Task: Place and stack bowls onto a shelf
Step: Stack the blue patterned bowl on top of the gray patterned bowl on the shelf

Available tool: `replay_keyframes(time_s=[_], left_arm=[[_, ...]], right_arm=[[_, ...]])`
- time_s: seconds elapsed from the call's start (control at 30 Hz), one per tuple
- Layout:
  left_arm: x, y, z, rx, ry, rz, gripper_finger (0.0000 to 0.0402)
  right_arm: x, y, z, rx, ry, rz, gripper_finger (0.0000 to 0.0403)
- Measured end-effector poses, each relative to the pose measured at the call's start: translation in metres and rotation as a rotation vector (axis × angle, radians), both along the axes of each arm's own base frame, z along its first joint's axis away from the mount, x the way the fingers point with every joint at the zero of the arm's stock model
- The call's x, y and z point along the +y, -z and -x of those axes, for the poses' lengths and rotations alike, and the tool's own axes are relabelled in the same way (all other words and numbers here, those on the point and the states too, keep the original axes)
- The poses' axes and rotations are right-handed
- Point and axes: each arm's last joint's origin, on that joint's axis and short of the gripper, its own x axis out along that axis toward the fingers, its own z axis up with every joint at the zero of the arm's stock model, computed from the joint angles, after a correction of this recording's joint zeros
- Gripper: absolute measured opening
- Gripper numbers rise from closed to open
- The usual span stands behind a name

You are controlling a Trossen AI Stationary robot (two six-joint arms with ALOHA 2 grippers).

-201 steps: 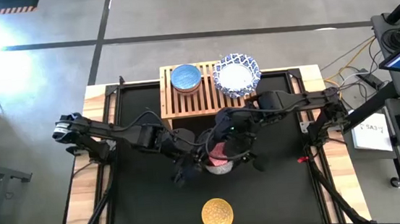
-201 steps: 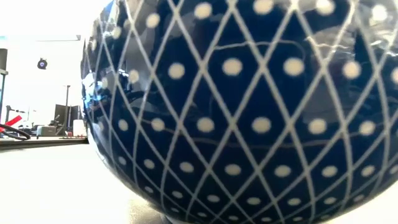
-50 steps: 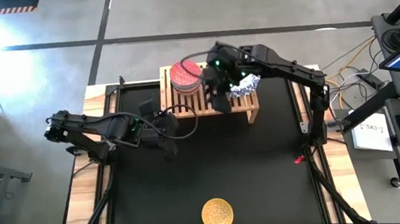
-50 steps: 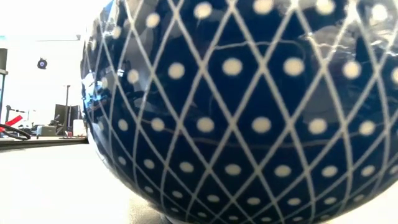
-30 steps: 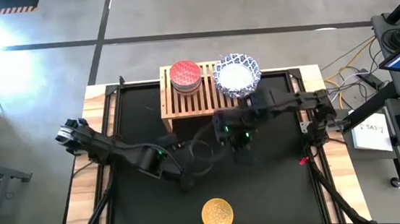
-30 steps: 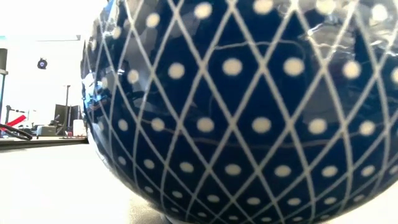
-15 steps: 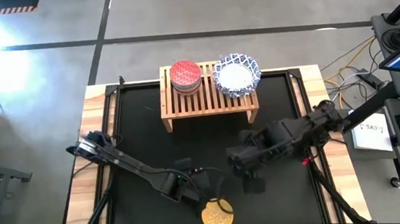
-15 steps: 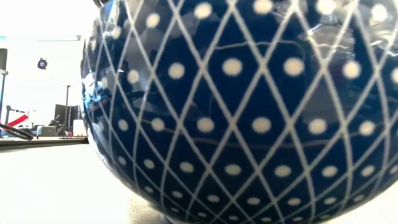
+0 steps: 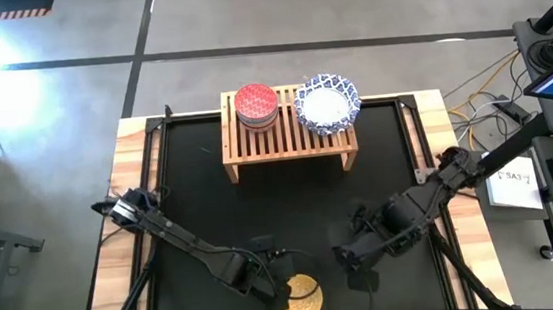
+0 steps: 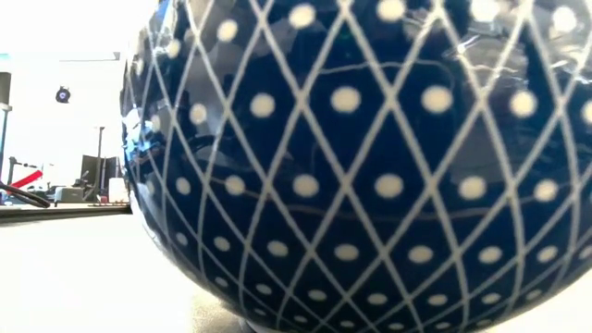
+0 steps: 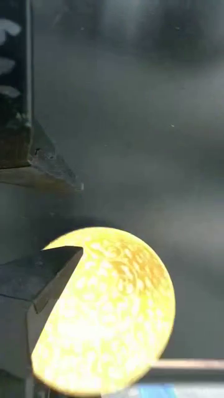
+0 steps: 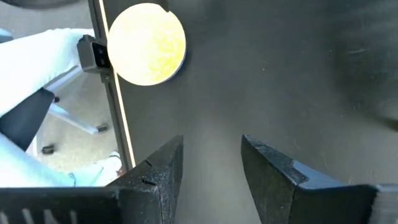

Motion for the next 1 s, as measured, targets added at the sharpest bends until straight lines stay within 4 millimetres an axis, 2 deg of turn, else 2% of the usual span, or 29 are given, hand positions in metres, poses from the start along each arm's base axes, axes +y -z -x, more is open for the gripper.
replay_keyframes(time_s=[0.27, 0.6, 1.0], left_arm=[[-0.006, 0.020, -0.010, -0.003, 0.010, 0.036, 0.0138], [-0.011, 0.049, -0.015, 0.072, 0.014, 0.038, 0.0134], [-0.011, 0.055, -0.017, 0.081, 0.032, 0.048, 0.0041]], right_arm=[[0.013, 0.003, 0.007, 0.004, 0.000, 0.007, 0.0151], [0.015, 0.018, 0.007, 0.054, -0.007, 0.043, 0.0151], [0.016, 0.034, 0.006, 0.108, -0.012, 0.079, 0.0151]])
